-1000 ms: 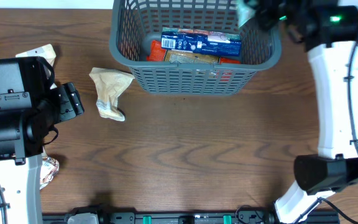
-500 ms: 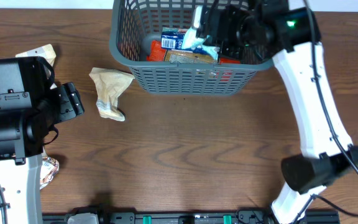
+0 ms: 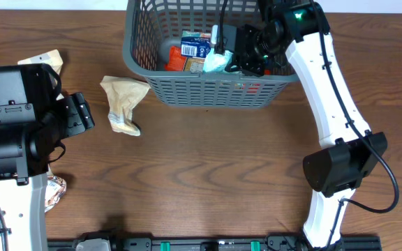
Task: Pack container
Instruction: 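Lower the wrapper into the basket's right side and push it down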
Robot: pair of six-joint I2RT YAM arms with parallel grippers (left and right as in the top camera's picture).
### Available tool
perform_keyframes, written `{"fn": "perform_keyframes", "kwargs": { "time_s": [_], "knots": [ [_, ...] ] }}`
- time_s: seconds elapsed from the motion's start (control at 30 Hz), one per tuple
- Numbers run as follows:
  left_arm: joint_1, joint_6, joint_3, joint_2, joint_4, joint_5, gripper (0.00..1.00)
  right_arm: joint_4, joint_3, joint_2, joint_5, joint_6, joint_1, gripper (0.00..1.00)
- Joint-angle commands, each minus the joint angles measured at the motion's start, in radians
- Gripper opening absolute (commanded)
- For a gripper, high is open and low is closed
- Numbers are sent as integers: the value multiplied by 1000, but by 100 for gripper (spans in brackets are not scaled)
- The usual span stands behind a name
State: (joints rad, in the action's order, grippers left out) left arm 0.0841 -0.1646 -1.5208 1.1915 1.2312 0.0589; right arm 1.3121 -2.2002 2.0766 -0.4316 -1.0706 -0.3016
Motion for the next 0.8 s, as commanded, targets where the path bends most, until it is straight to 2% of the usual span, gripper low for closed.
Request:
{"fn": "perform_keyframes", "kwargs": {
  "time_s": [0.0,0.1,0.2,0.47,0.77],
  "knots": [
    [3,-12,-21,-3,3,1,81,12,21,65,7,-19,-7,17],
    [3,-12,-21,-3,3,2,81,14,21,65,10,-19,-6,16],
    [3,-12,-21,-3,3,1,81,3,6,62,13,-19,-5,11],
    [3,-12,-21,-3,3,2,81,14,-136,62,-18,-19,14,6],
    [3,-13,-21,-3,3,1,81,-137,-167,62,15,53,22,4]
  ]
}}
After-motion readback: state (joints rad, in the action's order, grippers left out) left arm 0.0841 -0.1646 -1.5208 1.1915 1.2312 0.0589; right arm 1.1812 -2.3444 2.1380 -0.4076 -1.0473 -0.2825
